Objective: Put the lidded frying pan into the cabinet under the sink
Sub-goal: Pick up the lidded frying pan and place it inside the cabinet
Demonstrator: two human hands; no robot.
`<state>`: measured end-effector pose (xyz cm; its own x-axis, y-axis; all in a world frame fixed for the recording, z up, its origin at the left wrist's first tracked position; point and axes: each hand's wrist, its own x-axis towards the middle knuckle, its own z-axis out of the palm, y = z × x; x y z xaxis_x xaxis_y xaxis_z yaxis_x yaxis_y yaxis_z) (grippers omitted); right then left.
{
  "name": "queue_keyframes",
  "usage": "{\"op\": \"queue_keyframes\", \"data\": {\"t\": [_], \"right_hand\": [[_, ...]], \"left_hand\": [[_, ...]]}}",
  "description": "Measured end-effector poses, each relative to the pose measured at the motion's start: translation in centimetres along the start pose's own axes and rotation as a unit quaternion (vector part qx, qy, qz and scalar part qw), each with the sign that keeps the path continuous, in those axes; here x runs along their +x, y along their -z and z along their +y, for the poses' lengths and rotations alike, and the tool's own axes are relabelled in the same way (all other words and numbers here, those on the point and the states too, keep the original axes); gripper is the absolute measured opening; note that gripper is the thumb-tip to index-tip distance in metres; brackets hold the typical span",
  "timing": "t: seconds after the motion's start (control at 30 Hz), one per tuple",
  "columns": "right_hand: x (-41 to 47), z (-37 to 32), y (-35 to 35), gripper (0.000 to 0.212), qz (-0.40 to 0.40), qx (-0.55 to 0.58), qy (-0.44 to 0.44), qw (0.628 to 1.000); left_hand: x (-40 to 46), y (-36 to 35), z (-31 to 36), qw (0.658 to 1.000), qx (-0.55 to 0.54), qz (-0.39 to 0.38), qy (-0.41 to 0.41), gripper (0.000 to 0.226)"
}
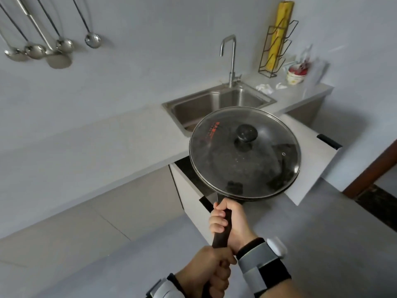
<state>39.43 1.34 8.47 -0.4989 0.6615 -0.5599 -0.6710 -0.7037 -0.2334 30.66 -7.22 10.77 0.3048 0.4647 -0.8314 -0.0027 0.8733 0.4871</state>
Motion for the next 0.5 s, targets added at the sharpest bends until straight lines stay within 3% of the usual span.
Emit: {"op": "queue_keyframes", "data": {"t": [0.3, 0.5], "right_hand": [[0.2, -12.5, 9.8, 0.01, 0.05, 0.002, -0.101, 0.994], [2.1, -14.4, 11.6, 0.01, 0.083, 0.005, -0.139, 0.987]], "left_hand": [[9.1, -12.2, 4.2, 0.994, -0.085, 0.04, 0.061, 0.044], [12.1, -13.2, 5.4, 0.988, -0.129, 0.034, 0.085, 0.039]]}}
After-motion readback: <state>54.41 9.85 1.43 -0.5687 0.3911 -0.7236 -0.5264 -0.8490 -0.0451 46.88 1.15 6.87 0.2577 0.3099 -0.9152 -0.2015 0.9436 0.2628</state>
